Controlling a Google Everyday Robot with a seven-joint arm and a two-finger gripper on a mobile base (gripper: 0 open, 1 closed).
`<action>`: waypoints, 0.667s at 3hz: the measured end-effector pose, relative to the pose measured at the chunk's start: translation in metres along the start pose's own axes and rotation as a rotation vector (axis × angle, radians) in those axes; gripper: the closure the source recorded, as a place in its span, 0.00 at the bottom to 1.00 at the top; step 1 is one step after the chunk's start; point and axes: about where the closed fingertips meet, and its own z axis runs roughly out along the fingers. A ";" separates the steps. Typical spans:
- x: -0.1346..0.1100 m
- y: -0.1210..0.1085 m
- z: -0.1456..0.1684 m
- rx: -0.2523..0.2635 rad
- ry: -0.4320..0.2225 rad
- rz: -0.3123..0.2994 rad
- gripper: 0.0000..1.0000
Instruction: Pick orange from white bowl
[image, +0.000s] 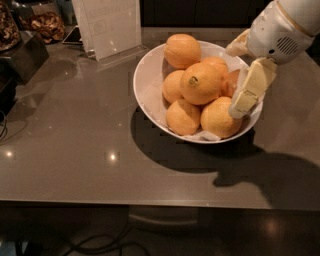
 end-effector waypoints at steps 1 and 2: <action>-0.021 -0.008 0.021 -0.060 -0.028 -0.036 0.00; -0.029 -0.014 0.039 -0.060 -0.062 -0.023 0.00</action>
Offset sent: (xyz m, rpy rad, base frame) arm 0.0130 0.0234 -0.0112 0.0446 0.0136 0.0351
